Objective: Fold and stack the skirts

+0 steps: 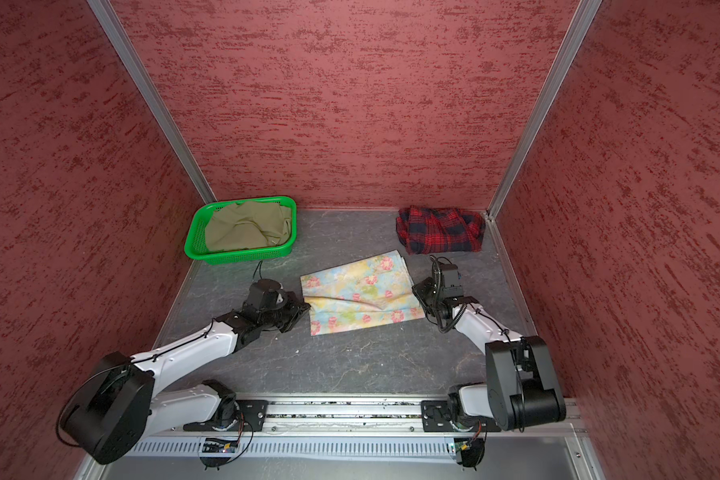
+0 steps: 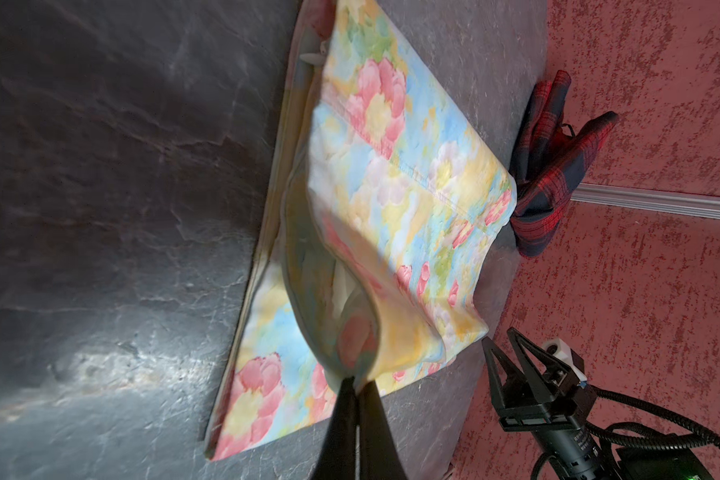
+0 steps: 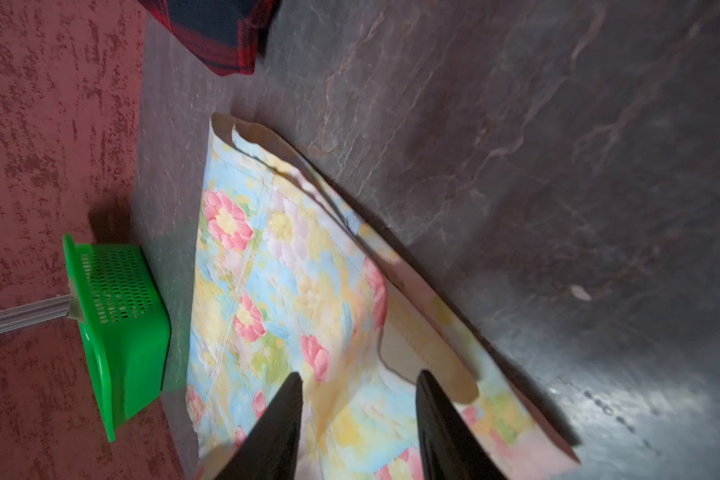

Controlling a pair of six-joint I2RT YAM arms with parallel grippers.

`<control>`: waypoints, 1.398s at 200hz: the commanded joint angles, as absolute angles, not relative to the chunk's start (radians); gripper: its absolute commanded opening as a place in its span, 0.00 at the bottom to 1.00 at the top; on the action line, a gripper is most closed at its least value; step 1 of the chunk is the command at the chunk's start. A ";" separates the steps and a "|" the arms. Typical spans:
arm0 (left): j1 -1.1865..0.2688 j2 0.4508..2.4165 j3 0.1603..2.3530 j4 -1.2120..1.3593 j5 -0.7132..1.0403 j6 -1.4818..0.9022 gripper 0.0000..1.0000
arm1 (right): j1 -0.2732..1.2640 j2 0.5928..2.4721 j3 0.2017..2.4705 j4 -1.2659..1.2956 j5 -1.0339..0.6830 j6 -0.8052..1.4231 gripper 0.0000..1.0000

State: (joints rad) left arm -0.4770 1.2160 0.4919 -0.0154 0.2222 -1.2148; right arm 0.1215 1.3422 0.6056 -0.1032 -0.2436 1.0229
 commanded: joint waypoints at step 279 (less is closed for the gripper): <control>-0.433 1.095 0.761 -0.257 0.189 -1.037 0.00 | 0.116 1.304 0.946 -0.312 -0.171 0.918 0.00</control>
